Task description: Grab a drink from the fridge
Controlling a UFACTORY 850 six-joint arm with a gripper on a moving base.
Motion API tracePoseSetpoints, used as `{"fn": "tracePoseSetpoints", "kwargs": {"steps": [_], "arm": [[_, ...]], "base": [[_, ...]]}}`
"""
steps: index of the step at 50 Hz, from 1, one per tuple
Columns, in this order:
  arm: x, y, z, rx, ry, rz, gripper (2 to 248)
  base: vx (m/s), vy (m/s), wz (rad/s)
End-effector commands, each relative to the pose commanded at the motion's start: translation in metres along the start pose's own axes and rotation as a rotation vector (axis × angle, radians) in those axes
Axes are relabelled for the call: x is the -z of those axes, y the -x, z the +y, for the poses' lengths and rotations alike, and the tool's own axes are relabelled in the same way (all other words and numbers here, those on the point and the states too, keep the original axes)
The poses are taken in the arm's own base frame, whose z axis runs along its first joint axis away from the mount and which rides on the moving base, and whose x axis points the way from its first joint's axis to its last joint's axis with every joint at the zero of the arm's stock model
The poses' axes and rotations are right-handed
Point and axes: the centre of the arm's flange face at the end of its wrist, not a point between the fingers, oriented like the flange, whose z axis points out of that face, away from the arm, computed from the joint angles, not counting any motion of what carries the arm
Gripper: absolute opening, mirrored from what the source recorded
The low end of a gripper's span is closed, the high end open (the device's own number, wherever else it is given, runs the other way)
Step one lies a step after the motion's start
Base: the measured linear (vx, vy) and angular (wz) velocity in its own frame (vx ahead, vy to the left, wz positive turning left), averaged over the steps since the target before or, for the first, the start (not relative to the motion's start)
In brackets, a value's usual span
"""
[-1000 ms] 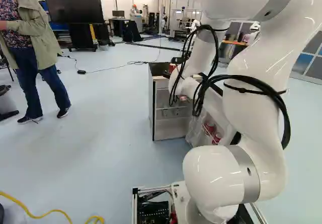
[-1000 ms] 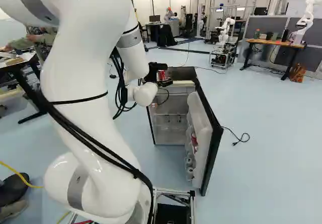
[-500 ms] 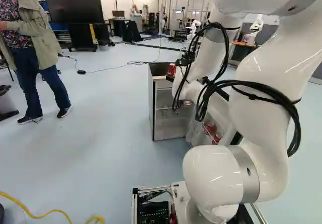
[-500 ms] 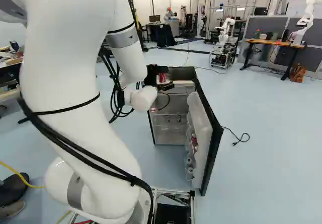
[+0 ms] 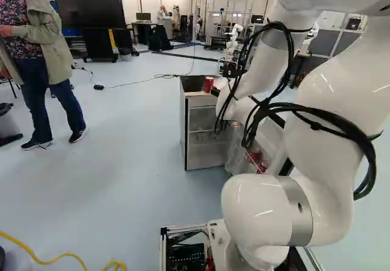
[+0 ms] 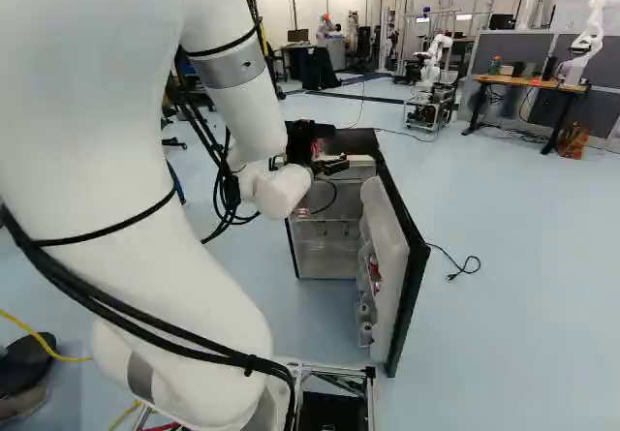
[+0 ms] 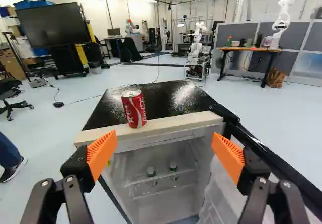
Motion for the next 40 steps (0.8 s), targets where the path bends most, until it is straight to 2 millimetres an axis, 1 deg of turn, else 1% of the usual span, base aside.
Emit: {"fn": "tracePoseSetpoints", "kwargs": {"steps": [24,40], "arm": [[-0.001,-0.018,0.039,-0.064,0.158,-0.020,247],[0.010,-0.027,0.062,-0.096,0.235,-0.057,247]], "base": [[0.000,0.000,0.000],[0.000,0.000,0.000]]}}
